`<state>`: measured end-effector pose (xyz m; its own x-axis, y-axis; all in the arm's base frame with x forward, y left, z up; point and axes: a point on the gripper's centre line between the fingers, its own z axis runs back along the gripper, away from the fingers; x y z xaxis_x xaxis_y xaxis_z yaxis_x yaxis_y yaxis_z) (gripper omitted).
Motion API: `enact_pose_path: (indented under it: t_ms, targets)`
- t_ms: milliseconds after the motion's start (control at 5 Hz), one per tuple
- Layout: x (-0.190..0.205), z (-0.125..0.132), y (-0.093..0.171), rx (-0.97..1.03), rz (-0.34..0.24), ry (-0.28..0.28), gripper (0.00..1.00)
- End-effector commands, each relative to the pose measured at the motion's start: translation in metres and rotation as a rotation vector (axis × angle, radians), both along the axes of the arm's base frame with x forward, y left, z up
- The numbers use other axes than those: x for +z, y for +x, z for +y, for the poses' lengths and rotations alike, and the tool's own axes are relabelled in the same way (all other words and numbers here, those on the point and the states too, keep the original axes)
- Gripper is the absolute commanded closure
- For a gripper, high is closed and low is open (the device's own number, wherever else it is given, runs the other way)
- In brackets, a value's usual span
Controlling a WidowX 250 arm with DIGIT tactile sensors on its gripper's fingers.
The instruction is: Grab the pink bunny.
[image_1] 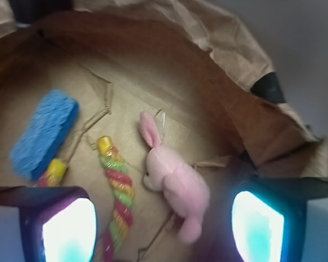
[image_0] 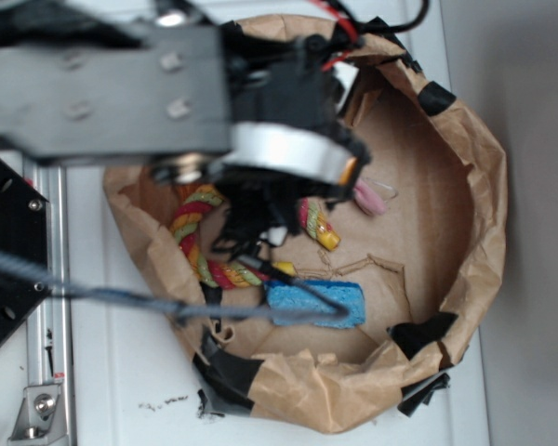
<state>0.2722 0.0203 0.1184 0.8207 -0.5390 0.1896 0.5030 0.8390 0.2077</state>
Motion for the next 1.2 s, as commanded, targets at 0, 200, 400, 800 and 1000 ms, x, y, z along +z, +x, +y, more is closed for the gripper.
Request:
enact_pose_path:
  t_ms: [0,200,400,800,1000]
  targets:
    - [-0.036,0.031,0.000,-0.145,0.117,0.109,0.00]
    - [-0.052,0.043,0.011,-0.199,0.030,0.023,0.00]
    - [-0.068,0.033,0.027,-0.307,0.033,-0.107,0.00]
    - [-0.061,0.013,0.013,-0.368,0.083,-0.103,0.16]
    - [-0.063,0.015,0.018,-0.368,0.094,-0.063,1.00]
